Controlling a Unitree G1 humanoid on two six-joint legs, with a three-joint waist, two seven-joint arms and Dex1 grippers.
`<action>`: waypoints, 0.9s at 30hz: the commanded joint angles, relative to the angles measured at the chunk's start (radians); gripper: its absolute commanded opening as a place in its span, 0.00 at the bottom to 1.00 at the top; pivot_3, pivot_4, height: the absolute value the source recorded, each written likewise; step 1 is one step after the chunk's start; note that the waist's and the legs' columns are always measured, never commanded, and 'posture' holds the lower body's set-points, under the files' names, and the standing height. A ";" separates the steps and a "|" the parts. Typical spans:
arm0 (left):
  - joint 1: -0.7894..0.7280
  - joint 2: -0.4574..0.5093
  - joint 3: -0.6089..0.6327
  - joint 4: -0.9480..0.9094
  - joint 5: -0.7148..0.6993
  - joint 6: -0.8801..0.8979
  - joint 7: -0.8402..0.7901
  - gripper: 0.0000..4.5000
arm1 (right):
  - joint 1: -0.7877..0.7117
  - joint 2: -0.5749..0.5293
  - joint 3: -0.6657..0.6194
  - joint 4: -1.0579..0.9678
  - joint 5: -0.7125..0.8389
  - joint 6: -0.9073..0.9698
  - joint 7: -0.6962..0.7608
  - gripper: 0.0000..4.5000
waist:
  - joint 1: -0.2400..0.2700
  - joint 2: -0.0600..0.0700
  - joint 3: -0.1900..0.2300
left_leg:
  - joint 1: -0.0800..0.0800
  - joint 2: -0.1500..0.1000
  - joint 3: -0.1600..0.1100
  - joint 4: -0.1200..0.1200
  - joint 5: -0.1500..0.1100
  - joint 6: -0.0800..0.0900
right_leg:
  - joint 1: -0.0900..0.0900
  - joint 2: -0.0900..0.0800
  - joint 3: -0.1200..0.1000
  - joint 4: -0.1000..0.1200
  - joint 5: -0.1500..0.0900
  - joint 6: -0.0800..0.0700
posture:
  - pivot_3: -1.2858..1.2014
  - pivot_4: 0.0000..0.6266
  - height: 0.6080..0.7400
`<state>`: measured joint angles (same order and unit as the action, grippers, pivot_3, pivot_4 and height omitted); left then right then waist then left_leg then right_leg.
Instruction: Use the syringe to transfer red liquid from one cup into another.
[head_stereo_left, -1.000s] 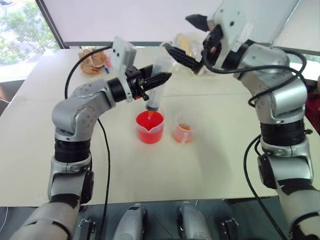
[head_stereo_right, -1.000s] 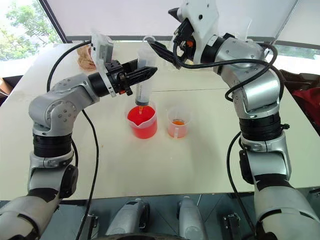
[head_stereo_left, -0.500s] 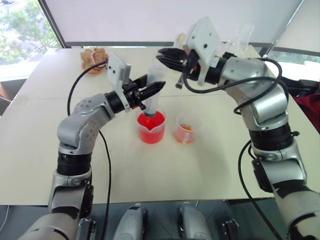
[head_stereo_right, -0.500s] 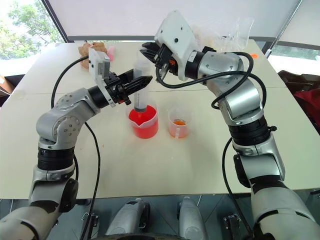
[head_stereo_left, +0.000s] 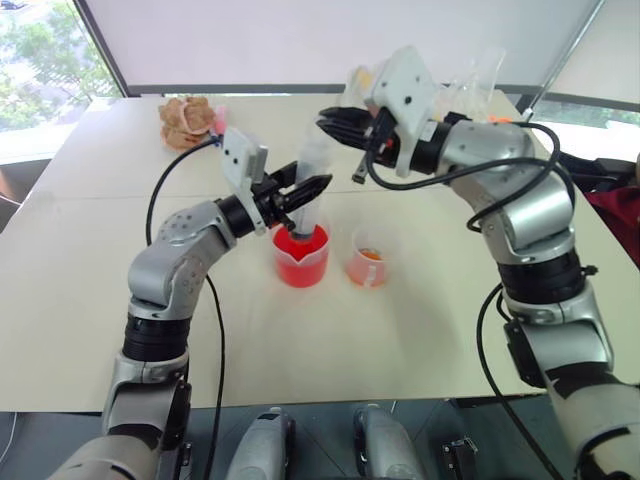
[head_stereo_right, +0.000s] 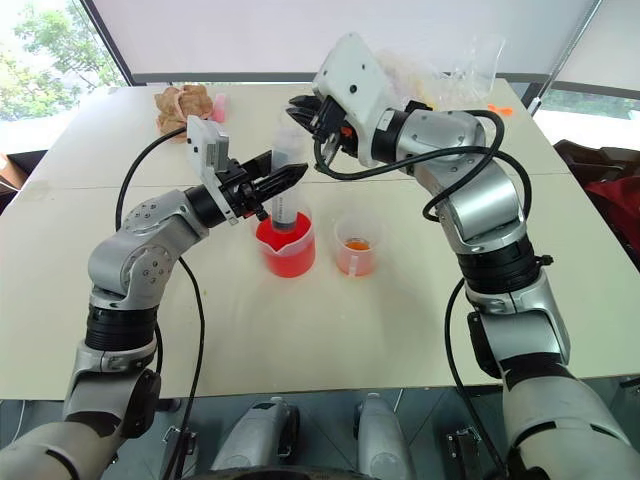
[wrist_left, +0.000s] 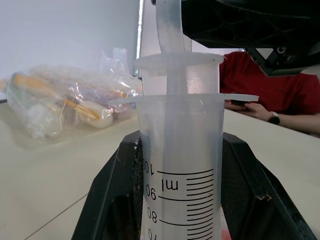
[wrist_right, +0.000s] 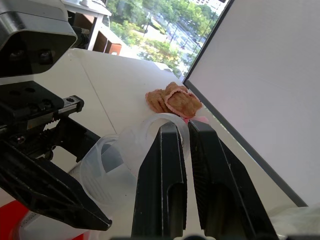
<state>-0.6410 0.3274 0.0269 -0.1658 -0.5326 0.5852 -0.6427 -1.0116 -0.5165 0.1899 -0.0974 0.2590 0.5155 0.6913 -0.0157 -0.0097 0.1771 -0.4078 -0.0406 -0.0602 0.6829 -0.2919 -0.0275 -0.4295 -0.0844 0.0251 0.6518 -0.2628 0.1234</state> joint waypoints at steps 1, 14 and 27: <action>0.023 -0.003 -0.052 -0.038 -0.012 0.000 -0.048 0.32 | -0.074 -0.012 -0.104 0.025 -0.049 -0.038 -0.087 0.01 | 0.000 0.000 0.000 | 0.000 0.000 0.000 0.000 0.000 0.000 | 0.000 0.000 0.000 0.000 0.000 0.000 | 0.52 0.24 1.00; 0.025 -0.009 -0.046 -0.025 -0.016 -0.003 -0.044 0.32 | -0.090 -0.014 -0.110 0.048 -0.053 -0.054 -0.096 0.01 | 0.000 0.000 0.000 | 0.000 0.000 0.000 0.000 0.000 0.000 | 0.000 0.000 0.000 0.000 0.000 0.000 | 0.52 0.24 1.00; -0.058 -0.011 0.030 0.035 -0.031 -0.020 -0.021 0.32 | 0.014 -0.076 -0.169 -0.110 0.084 0.067 0.023 0.80 | 0.003 0.000 0.000 | 0.000 0.000 0.000 0.000 0.000 0.000 | 0.000 0.000 0.000 -0.001 0.000 0.000 | 0.52 0.24 1.00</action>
<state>-0.6681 0.3134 0.0277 -0.1137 -0.5451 0.5808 -0.6593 -0.9974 -0.5803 0.0689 -0.1439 0.2969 0.5534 0.6987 -0.0129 -0.0097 0.1771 -0.4079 -0.0407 -0.0604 0.6823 -0.2923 -0.0268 -0.4293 -0.0845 0.0250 0.6509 -0.2628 0.1234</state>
